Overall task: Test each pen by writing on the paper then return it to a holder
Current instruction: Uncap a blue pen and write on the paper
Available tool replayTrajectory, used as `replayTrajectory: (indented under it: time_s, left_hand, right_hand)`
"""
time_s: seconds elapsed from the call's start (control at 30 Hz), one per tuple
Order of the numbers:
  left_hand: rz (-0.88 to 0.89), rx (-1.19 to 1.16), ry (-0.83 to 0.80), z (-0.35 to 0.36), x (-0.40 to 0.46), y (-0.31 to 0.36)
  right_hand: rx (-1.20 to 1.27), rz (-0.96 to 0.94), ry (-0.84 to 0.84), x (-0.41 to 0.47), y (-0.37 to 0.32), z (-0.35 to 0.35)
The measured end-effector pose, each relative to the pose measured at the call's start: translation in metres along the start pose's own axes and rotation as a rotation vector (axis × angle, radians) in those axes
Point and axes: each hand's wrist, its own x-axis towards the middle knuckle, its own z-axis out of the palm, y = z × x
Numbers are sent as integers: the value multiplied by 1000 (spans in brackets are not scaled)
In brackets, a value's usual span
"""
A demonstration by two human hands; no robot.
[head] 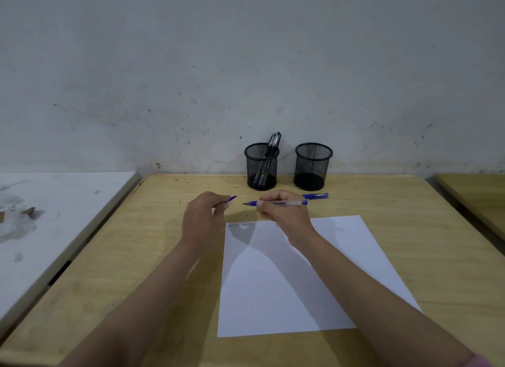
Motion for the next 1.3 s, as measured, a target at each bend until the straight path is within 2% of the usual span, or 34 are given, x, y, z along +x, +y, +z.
replayTrajectory:
  time_s: [0.1,0.27,0.63,0.87,1.17,1.3]
  left_hand:
    - [-10,-153,27,-7,-3,16]
    - [-37,-248,36,-15,-10,37]
    - [13,-352,29,-31,-21,68]
    - [-10,-447,36,-38,-22,91]
    - [29,-420,121,-32,-22,102]
    - [-18,-466,112,-26,-24,107]
  right_hand:
    - [47,-42,-28,-9,-8,-3]
    - [53,-135,-34,-22,-19,-5]
    - [47,-222,-74,-42,-40,-11]
    - [247,-217,-100,-46,-50,-9]
    - [302,-284,-94,-50,-54,-5]
    - [307,-277,-89,-50,-56,-6]
